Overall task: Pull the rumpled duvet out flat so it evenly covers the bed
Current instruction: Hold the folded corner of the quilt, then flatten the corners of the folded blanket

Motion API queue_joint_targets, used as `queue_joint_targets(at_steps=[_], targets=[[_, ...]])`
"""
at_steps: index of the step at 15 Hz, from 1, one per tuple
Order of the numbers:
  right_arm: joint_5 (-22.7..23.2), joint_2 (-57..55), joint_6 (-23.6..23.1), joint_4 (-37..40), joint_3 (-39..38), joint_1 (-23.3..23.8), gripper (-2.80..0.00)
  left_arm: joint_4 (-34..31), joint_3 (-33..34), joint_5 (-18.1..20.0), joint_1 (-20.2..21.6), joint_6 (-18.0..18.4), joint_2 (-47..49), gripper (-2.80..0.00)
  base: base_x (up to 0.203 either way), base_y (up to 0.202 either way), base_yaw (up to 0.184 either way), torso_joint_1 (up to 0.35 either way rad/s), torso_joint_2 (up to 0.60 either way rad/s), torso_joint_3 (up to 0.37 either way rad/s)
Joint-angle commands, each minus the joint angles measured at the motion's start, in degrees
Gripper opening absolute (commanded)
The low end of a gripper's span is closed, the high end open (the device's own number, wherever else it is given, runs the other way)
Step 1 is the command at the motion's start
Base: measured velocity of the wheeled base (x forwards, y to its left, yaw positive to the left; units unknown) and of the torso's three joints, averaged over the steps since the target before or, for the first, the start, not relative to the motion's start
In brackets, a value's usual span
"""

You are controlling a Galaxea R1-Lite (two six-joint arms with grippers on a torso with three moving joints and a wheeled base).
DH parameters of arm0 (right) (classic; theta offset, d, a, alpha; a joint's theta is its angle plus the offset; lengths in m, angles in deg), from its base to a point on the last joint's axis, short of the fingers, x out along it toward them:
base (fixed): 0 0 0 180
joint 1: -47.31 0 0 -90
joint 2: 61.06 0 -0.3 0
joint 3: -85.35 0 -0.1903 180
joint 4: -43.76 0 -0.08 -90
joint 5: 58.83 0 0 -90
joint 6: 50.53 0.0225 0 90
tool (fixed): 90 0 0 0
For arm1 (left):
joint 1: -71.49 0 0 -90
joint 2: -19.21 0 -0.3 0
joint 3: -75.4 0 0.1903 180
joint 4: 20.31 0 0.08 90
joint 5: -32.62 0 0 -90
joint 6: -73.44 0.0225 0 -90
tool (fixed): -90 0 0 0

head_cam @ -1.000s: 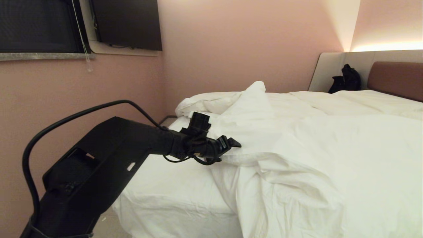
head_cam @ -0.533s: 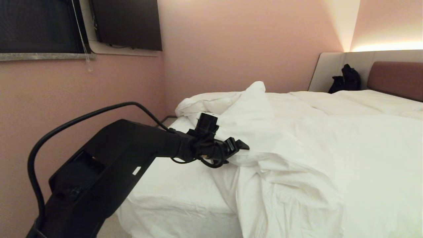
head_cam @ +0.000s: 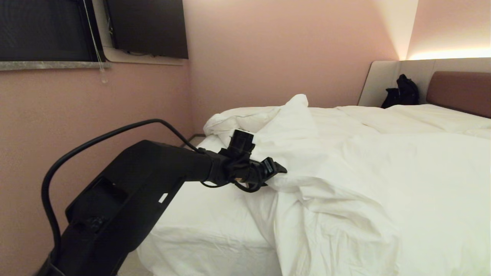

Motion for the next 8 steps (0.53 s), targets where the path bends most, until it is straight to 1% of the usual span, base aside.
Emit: queue_joint_targets(at_steps=[1,8], targets=[[-0.01,0.02,-0.04,-0.04,-0.01,0.02,-2.80,-0.16,-0.51,0.13,-0.06,-0.29,0.50,-2.80,0.000,0.000,0.000,0.000,0.00,0.000],[-0.01,0.02,-0.04,-0.04,-0.01,0.02,-2.80,-0.07,-0.33,0.04,-0.15,-0.11,-0.38,-2.80,0.000,0.000,0.000,0.000,0.00,0.000]])
